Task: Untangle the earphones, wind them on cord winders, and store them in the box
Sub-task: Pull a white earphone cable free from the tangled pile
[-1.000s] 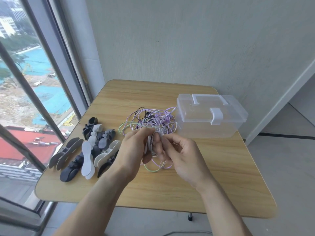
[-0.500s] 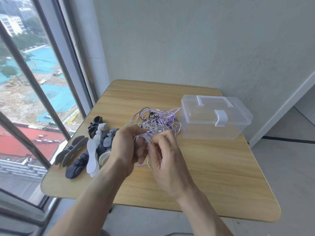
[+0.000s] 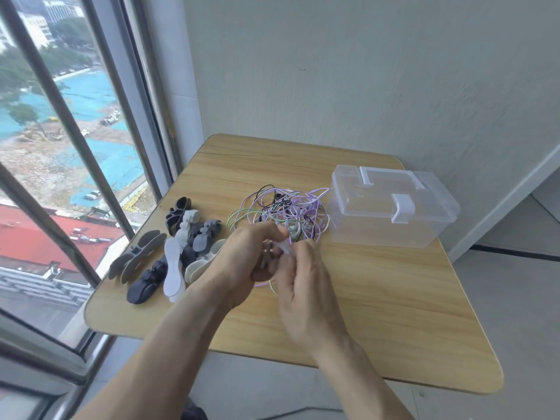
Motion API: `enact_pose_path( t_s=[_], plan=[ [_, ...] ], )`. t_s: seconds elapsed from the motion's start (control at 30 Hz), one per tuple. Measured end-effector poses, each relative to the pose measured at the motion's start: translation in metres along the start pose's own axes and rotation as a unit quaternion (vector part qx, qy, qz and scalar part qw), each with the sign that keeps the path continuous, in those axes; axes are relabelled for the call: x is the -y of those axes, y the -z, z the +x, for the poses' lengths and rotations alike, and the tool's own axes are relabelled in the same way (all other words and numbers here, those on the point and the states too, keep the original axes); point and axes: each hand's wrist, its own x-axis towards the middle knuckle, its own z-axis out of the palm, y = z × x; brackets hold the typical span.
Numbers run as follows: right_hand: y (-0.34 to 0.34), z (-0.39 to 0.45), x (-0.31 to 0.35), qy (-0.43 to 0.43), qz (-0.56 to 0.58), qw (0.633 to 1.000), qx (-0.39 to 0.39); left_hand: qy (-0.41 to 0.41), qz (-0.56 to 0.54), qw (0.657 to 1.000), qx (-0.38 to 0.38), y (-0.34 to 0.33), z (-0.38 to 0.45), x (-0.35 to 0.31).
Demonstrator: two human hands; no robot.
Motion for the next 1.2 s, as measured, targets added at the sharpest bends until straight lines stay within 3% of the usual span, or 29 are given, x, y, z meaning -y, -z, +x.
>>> enact_pose_path(
  t_s=[0.13, 0.27, 0.4, 0.53, 0.63, 0.73, 0.83, 0.9, 0.97, 1.0, 1.1, 1.2],
  plan=[
    [0.025, 0.014, -0.012, -0.073, -0.034, 0.997, -0.021, -0.114, 0.077, 0.987, 0.082, 0.003, 0.0, 0.006],
    [0.04, 0.017, -0.019, -0.103, -0.057, 0.991, 0.059, -0.226, 0.285, 0.931, 0.021, 0.004, -0.005, 0.01],
    [0.04, 0.016, -0.021, -0.136, 0.035, 0.986, 0.087, -0.216, 0.338, 0.916, -0.026, 0.007, -0.003, 0.014],
    [0.031, 0.017, -0.02, -0.18, 0.129, 0.974, 0.048, -0.196, 0.286, 0.937, -0.027, 0.006, -0.005, 0.012],
    [0.02, 0.015, -0.015, -0.249, 0.245, 0.937, 0.009, -0.165, 0.257, 0.952, -0.025, 0.006, -0.005, 0.015],
    [0.012, 0.014, -0.015, -0.285, 0.245, 0.927, -0.023, -0.136, 0.289, 0.947, -0.021, 0.007, -0.006, 0.013],
    [0.022, 0.019, -0.018, -0.263, 0.185, 0.946, -0.038, -0.136, 0.306, 0.941, -0.056, 0.015, -0.008, 0.004],
    [0.031, 0.022, -0.02, -0.247, 0.161, 0.955, -0.036, -0.184, 0.356, 0.901, -0.166, 0.03, -0.005, -0.002],
    [0.036, 0.023, -0.021, -0.236, 0.145, 0.96, -0.027, -0.196, 0.475, 0.821, -0.251, 0.047, -0.005, -0.006],
    [0.037, 0.023, -0.022, -0.23, 0.131, 0.964, -0.023, -0.168, 0.531, 0.79, -0.257, 0.055, -0.006, -0.005],
    [0.037, 0.022, -0.024, -0.217, 0.107, 0.97, -0.014, -0.035, 0.663, 0.725, -0.182, 0.068, -0.009, 0.001],
    [0.035, 0.021, -0.024, -0.209, 0.095, 0.973, 0.006, -0.013, 0.72, 0.678, -0.148, 0.07, -0.01, 0.004]
  ],
)
